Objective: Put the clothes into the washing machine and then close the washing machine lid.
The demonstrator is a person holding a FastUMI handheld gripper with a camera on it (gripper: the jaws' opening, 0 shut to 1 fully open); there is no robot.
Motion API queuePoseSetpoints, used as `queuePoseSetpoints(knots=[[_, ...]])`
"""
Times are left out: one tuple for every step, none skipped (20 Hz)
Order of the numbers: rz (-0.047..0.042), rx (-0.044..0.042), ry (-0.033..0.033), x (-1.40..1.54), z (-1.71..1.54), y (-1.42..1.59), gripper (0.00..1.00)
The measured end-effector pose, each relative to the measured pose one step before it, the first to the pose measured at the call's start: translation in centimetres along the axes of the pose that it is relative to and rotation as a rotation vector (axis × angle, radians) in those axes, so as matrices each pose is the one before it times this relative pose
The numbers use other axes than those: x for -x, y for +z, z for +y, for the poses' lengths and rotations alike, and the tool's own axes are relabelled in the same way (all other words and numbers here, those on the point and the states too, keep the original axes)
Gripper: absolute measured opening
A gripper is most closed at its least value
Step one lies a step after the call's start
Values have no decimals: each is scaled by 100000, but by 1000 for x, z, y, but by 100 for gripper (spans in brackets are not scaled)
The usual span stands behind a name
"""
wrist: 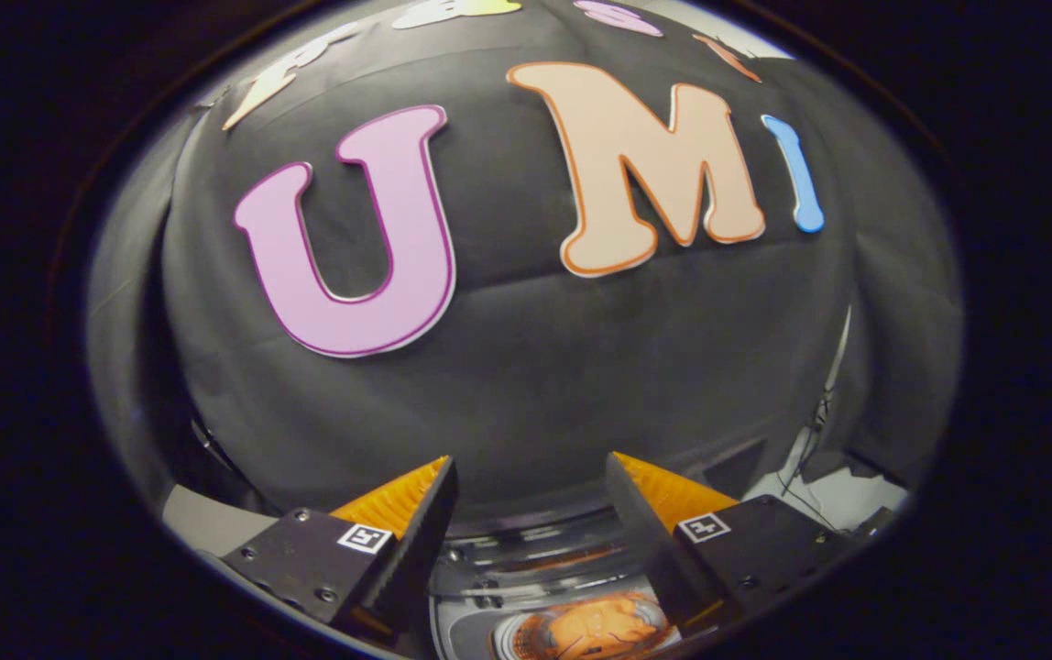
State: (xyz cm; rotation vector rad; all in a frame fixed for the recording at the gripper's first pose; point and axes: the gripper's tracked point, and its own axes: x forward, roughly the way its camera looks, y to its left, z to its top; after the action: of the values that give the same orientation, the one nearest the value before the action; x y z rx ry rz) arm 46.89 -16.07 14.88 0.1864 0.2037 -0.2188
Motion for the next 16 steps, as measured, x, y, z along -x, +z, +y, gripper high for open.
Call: queuePoseSetpoints(knots=[[-4093, 1013, 644, -203, 297, 846, 98], [-4437, 2057, 1003, -263, 262, 670, 98], [-3843, 2659, 1573, -164, 319, 518, 97], [-3480, 2652, 1383, -280, 351, 338, 97], [-3191, 4064, 884, 26, -25, 18, 97], [-2632, 4416, 342, -230, -82, -39, 97], [-2158, 3423, 160, -345, -28, -94, 97], [-1005, 1738, -601, -380, -4, -415, 97], [-1708, 360, -1715, -293, -295, -311, 97], [-1810, -1560, -1252, -397, -39, -523, 97], [-478, -3874, -101, -622, 298, -843, 97], [1488, -3122, 378, -421, 95, -1106, 97], [5347, -2425, -681, -117, -62, -1976, 97], [5423, -2703, 1418, 391, 368, -1686, 98], [-9662, 7014, -172, 201, -61, 1261, 98], [-2073, 7392, -259, -837, 55, -439, 98]])
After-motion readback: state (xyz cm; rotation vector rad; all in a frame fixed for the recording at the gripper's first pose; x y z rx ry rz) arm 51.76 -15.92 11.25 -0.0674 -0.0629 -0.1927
